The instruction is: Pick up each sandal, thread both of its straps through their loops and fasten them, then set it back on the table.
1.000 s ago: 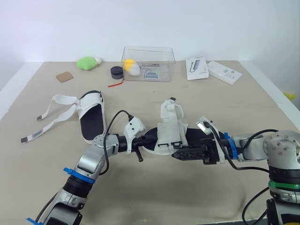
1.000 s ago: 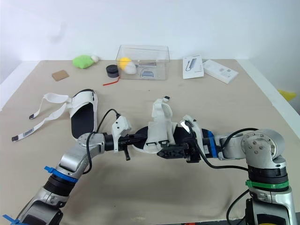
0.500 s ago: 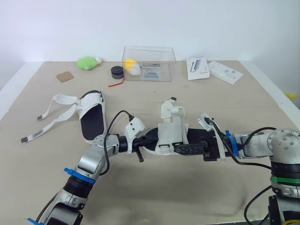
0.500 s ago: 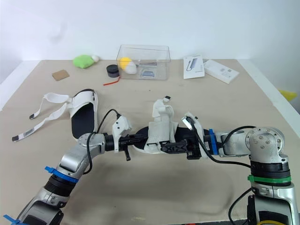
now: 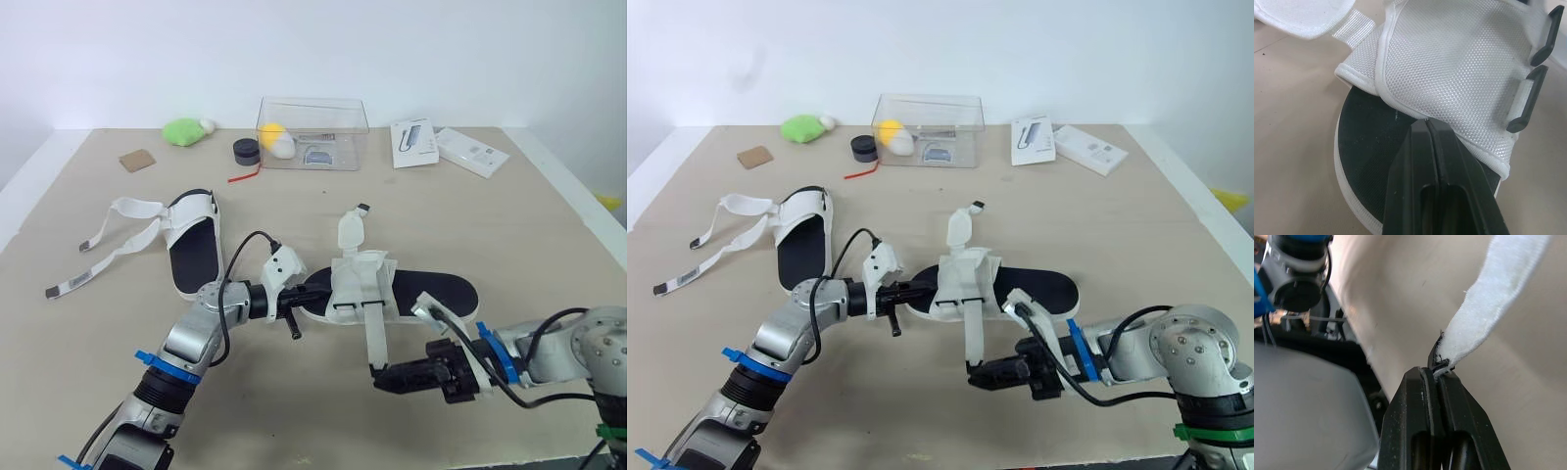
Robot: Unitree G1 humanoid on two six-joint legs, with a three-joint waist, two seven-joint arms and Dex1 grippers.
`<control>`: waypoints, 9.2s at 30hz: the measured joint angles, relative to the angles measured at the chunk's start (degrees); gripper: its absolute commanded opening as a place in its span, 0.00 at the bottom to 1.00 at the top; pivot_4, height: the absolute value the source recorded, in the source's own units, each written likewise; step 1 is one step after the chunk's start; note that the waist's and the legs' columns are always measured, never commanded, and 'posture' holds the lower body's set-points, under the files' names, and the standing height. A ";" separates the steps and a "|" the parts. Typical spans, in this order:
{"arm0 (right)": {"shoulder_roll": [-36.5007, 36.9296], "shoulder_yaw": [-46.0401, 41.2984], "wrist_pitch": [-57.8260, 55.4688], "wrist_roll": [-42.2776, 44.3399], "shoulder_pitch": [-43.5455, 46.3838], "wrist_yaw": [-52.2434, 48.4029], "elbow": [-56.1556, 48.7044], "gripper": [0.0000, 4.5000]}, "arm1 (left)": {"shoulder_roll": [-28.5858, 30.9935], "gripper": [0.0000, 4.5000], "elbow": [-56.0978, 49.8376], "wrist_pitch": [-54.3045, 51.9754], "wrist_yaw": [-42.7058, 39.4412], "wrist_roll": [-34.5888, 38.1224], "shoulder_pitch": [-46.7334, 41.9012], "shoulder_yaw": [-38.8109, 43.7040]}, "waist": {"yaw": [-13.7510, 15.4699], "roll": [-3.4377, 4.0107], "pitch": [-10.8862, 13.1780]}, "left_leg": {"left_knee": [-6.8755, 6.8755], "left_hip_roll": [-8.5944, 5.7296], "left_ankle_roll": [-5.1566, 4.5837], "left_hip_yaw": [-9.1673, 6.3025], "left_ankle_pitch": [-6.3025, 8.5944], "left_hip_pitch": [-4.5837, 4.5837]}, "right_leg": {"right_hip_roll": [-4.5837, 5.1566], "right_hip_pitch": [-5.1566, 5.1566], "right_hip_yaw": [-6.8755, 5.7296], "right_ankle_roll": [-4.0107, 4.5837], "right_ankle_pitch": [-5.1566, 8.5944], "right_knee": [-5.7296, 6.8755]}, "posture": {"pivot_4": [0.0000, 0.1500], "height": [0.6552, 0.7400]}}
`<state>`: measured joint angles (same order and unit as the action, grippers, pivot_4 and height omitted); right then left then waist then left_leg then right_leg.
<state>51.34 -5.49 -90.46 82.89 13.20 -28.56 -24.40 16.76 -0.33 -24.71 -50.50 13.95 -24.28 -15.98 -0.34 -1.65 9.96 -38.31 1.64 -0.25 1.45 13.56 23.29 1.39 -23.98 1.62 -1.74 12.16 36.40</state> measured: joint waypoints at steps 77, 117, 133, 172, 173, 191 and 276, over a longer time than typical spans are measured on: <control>17.24 24.54 138.20 -68.71 -5.83 -14.67 10.40 0.01 | -0.03 0.00 -0.31 -1.41 -1.19 0.05 1.49 -0.76 | 0.70 0.05 -0.91 | 0.11 -0.02 0.06 0.44 0.14 -1.23 | 0.01 0.82 0.83 0.24 0.31 0.10 | 1.00 1.00; -7.29 9.37 50.18 -42.22 16.57 -7.44 19.07 0.01 | -0.24 0.00 -1.02 -0.51 -0.48 0.08 2.08 -1.09 | 0.87 -0.04 -0.94 | 0.08 -0.06 -0.18 0.56 0.29 -0.78 | 0.03 0.50 0.85 0.02 0.28 -0.11 | 1.00 1.00; -8.98 8.54 49.47 -51.51 13.84 -8.75 20.03 0.01 | -0.27 0.00 -1.16 -0.52 -0.19 0.11 2.10 -1.25 | 0.85 -0.04 -0.94 | 0.08 -0.06 -0.20 0.62 0.30 -0.78 | 0.04 0.50 0.90 -0.02 0.27 -0.16 | 1.00 1.00; -35.23 -27.74 23.06 -46.28 51.61 23.23 72.99 0.99 | -0.33 0.00 -0.19 -0.33 -1.42 0.15 1.42 -1.15 | 0.59 0.10 -0.93 | 0.15 -0.13 -0.30 0.78 0.33 -0.37 | 0.06 0.14 1.12 -0.42 -0.06 -0.32 | 1.00 1.00; -35.25 -27.79 23.26 -46.28 51.63 23.31 73.07 0.99 | -0.32 0.00 -0.22 -0.33 -1.43 0.15 1.41 -1.15 | 0.59 0.10 -0.93 | 0.14 -0.13 -0.30 0.78 0.33 -0.32 | 0.06 0.10 1.13 -0.46 -0.08 -0.33 | 1.00 1.00; -36.81 -27.83 35.05 -46.52 54.05 23.08 82.14 0.01 | -0.34 0.00 -0.25 -0.27 -1.48 0.14 1.41 -1.06 | 0.57 0.11 -0.93 | 0.14 -0.13 -0.35 0.82 0.31 -0.19 | 0.05 -0.03 1.16 -0.49 -0.15 -0.36 | 1.00 1.00; 3.67 15.33 39.72 -28.03 -1.86 -7.68 -8.08 0.54 | -0.29 0.00 -0.37 -0.15 -1.76 0.19 1.75 -2.03 | -0.51 -0.22 -1.02 | 0.72 -0.45 -0.42 0.50 0.40 -0.87 | 0.53 0.54 0.74 -0.25 0.70 -0.34 | 1.00 1.00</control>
<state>55.01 9.84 -50.74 54.86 11.34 -36.23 -32.48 16.47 -0.70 -24.86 -52.26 14.14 -22.53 -18.01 -0.85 -1.87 8.94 -37.58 1.19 -0.66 1.95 13.95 22.43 1.92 -23.43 2.37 -1.98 12.86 36.06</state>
